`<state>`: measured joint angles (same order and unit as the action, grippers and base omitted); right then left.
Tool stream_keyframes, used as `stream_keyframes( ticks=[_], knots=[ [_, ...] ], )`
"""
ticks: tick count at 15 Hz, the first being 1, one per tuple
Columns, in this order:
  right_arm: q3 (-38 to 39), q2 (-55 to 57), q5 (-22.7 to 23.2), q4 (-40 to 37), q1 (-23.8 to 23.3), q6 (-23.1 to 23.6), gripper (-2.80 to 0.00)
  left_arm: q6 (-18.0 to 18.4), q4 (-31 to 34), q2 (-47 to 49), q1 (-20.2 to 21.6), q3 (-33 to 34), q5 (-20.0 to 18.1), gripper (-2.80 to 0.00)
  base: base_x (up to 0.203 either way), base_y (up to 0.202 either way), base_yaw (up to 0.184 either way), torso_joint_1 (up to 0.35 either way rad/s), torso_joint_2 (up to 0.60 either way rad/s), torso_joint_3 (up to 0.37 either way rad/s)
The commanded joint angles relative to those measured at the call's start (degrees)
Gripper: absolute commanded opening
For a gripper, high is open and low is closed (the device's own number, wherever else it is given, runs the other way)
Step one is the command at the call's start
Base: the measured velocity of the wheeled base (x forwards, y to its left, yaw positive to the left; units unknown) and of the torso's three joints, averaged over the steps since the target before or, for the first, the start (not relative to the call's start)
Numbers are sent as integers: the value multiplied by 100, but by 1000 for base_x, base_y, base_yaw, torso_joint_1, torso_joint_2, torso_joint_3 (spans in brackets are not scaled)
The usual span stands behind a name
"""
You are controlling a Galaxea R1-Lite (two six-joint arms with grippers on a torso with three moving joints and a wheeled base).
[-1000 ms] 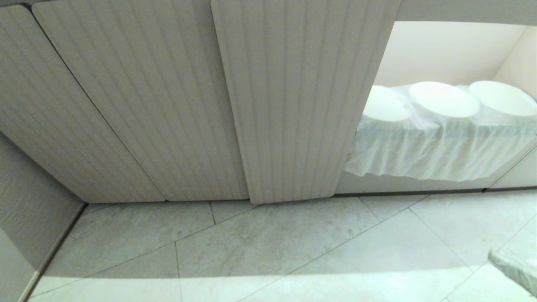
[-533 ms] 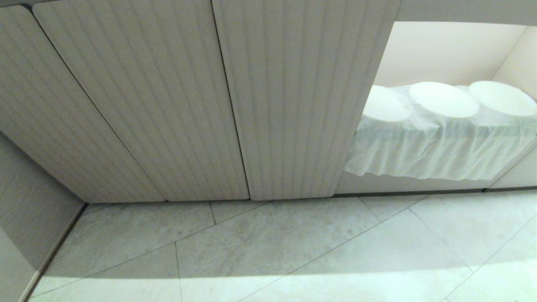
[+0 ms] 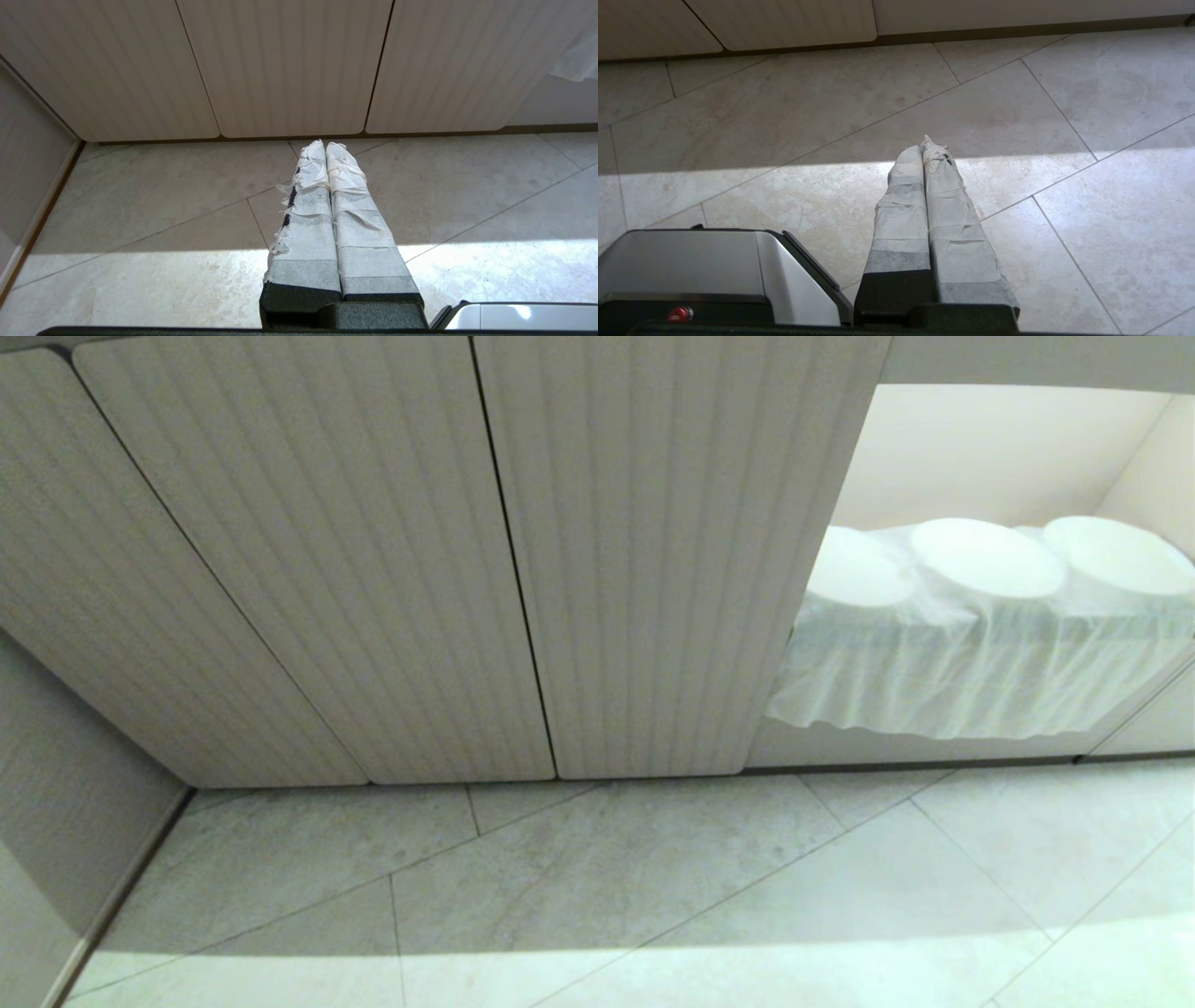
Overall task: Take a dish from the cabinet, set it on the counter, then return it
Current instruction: Close the cabinet door
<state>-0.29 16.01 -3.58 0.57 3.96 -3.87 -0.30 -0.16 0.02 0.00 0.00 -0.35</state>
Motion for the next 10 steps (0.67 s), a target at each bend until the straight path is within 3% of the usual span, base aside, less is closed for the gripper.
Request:
stream_keyframes(
  ticks=[1,4,8,10],
  knots=[
    [29,2,-11,2,16,-53,-280,-5,-1,-2,0,0,0,-280,0,0,0,0,0,0],
    [29,10,-11,-4,571,-144,-280,-5,-1,-2,0,0,0,-280,0,0,0,0,0,0],
    [29,17,-11,-5,420,-154,-280,-5,-1,-2,0,0,0,-280,0,0,0,0,0,0],
    [29,20,-17,-5,117,-136,-280,-5,-1,-2,0,0,0,-280,0,0,0,0,0,0]
  ],
)
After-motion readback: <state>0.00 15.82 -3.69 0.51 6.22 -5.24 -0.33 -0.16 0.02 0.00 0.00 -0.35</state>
